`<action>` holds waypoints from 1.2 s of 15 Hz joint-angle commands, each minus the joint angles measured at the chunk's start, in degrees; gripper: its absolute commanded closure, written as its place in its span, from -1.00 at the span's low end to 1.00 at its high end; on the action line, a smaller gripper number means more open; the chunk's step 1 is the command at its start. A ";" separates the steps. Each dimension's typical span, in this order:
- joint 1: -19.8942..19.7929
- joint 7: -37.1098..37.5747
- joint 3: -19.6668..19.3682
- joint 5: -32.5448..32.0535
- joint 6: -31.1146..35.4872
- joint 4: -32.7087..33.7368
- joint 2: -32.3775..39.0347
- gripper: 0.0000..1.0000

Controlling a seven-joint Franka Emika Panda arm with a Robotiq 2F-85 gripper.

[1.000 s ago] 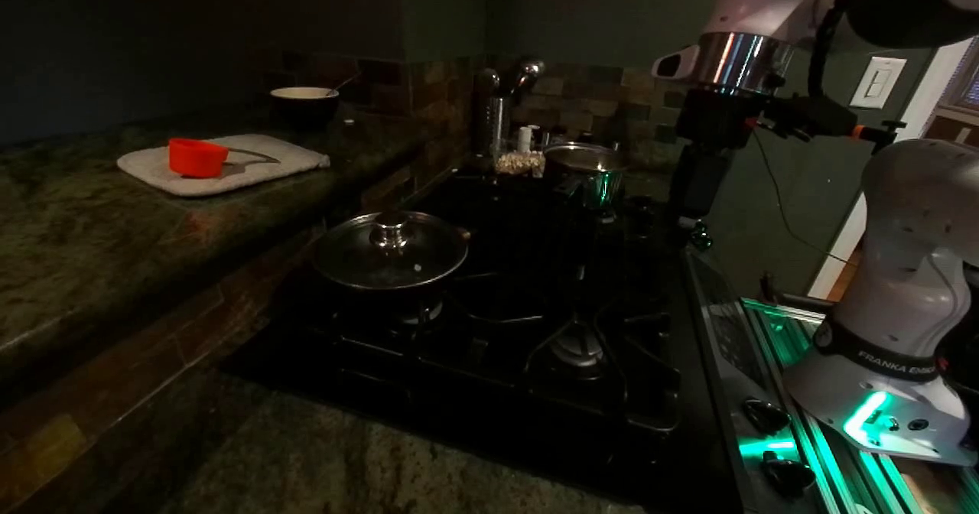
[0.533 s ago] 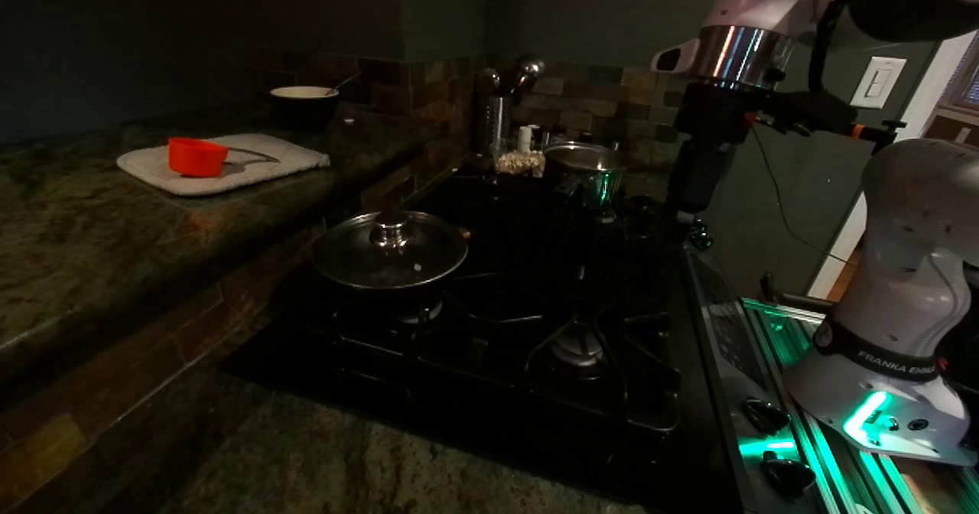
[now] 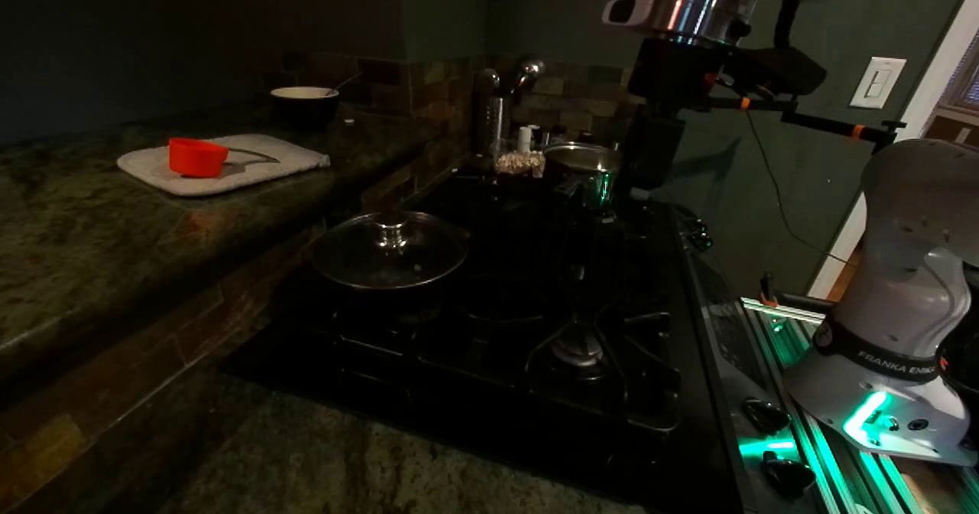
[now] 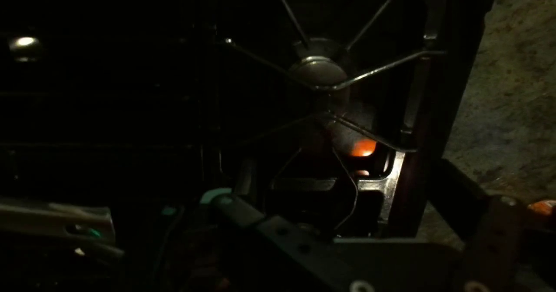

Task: Put the glass lid on the counter above the stove.

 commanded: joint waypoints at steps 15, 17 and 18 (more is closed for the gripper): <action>1.79 -3.00 1.37 -17.27 -11.56 46.41 39.90 -1.00; 2.03 -3.33 0.83 -18.71 -10.95 48.25 42.43 -1.00; 2.04 -3.39 0.49 -19.18 -10.80 48.97 43.49 -1.00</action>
